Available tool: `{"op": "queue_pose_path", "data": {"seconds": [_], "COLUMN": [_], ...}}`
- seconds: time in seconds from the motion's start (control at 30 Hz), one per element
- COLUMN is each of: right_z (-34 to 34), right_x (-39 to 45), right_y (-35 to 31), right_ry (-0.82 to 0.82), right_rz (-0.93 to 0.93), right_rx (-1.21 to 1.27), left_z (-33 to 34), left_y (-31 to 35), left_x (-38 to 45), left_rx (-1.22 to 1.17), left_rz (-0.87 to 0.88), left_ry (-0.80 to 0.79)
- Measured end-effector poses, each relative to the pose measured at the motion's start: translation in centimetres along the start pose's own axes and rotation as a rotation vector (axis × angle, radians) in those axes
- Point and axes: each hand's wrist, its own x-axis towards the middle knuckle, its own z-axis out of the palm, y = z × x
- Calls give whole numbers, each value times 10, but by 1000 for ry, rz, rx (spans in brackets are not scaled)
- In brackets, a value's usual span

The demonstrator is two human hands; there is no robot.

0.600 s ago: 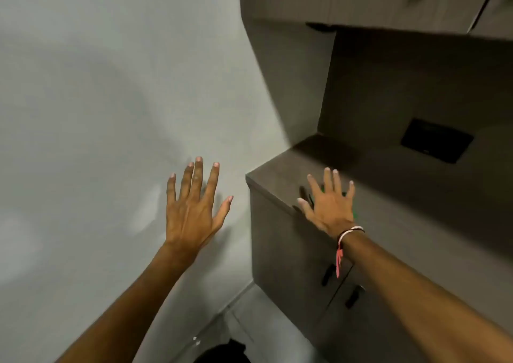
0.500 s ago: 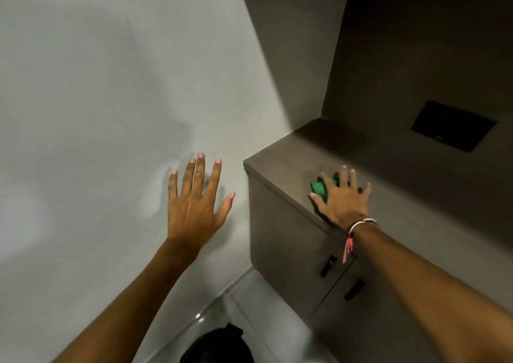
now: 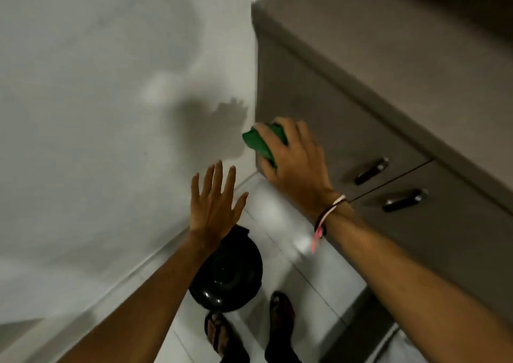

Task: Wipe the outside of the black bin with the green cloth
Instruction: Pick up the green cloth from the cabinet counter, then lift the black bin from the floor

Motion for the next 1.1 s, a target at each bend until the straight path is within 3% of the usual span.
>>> {"op": "queue_pose_path", "data": {"seconds": [0.1,0.3,0.4,0.53,0.63,0.8,0.9,0.97,1.1], "right_z": [93,268,331,380,394,377,359,349,350], "right_x": [-63,-207,-272,-321,-334,-319,-314,-318,-341], "right_y": [3,55,78,93,87,56,28,8,-37], "right_ry": [-173,-464,-505,-464,-385,-264,-308,-342,-471], "right_rz": [102,577,870,1206,1341,1400,1267,1164,1023], "right_rx": [70,386,623,824,911,1058,1050,1027,997], "left_z": [85,246,318,374,383,368,368,365,361], "left_y": [-10,-26,-9,7,9,-7,-23,-32,-39], "left_x": [-24,-8,20,43,16,-110,-193,-227,-248], "left_rx": [-44,-128,-79,-38,-87,-240,-326,-392,-550], "left_rz": [-21,15,47,-79,-102,-37,-10,-8,-154], "left_ry": [-137,-265,-345,-525,-416,-124,38,57,123]}}
